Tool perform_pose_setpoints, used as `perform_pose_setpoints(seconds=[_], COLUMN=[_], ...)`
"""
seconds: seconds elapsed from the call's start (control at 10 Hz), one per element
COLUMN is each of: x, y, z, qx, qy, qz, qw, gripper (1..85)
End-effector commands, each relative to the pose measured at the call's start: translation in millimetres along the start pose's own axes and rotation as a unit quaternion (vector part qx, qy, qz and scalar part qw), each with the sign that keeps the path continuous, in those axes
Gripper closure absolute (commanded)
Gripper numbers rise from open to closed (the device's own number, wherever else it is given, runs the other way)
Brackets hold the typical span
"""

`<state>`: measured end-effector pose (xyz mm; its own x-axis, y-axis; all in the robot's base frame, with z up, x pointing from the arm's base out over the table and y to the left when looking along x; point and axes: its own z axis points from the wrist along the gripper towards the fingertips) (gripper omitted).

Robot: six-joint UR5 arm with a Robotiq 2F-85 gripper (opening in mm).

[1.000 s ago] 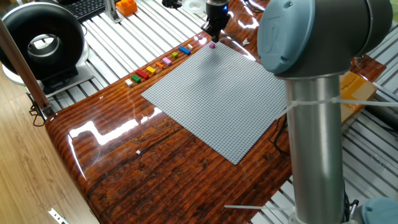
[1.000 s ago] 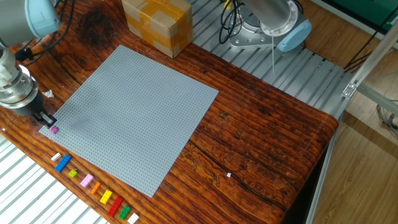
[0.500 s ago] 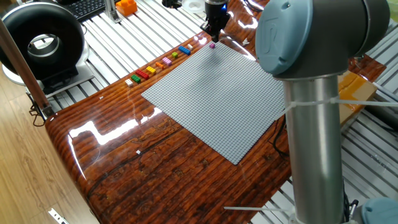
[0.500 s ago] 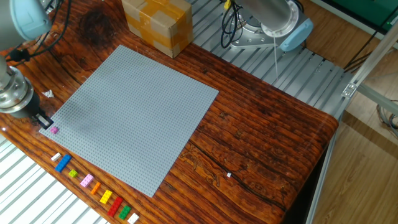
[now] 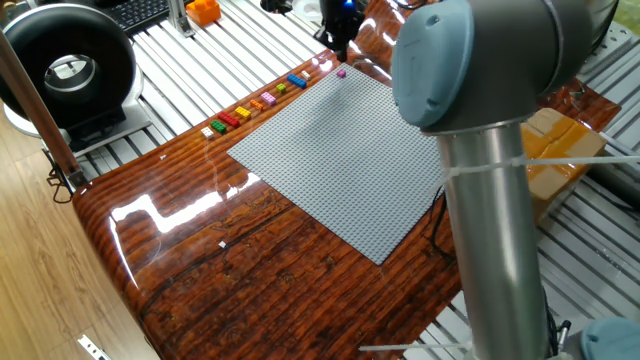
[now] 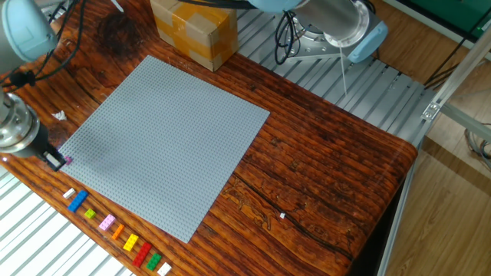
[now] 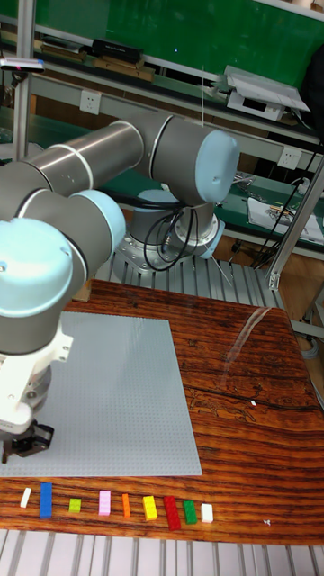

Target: Build with small Lego blocks

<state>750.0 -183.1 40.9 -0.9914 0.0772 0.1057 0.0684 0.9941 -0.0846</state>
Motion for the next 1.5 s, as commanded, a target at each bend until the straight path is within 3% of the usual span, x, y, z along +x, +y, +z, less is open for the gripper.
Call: perform_pose_setpoints(seconds=[0.0, 0.2, 0.7, 0.8, 0.9, 1.4], x=[-16.5, -26.8, -41.2, -42.7, -43.2, -44.7], y=[20.0, 35.4, 41.0, 48.1, 44.2, 52.7], z=[-0.4, -6.6, -4.3, -4.5, -3.6, 5.0], qx=[-0.025, -0.049, -0.047, -0.060, -0.050, -0.058], qy=[-0.017, -0.017, -0.035, -0.037, -0.039, -0.057], qz=[0.013, 0.041, 0.051, 0.058, 0.053, 0.046], qw=[0.9995, 0.9978, 0.9970, 0.9959, 0.9966, 0.9957], gripper=[58.3, 58.7, 58.7, 58.7, 58.7, 59.0])
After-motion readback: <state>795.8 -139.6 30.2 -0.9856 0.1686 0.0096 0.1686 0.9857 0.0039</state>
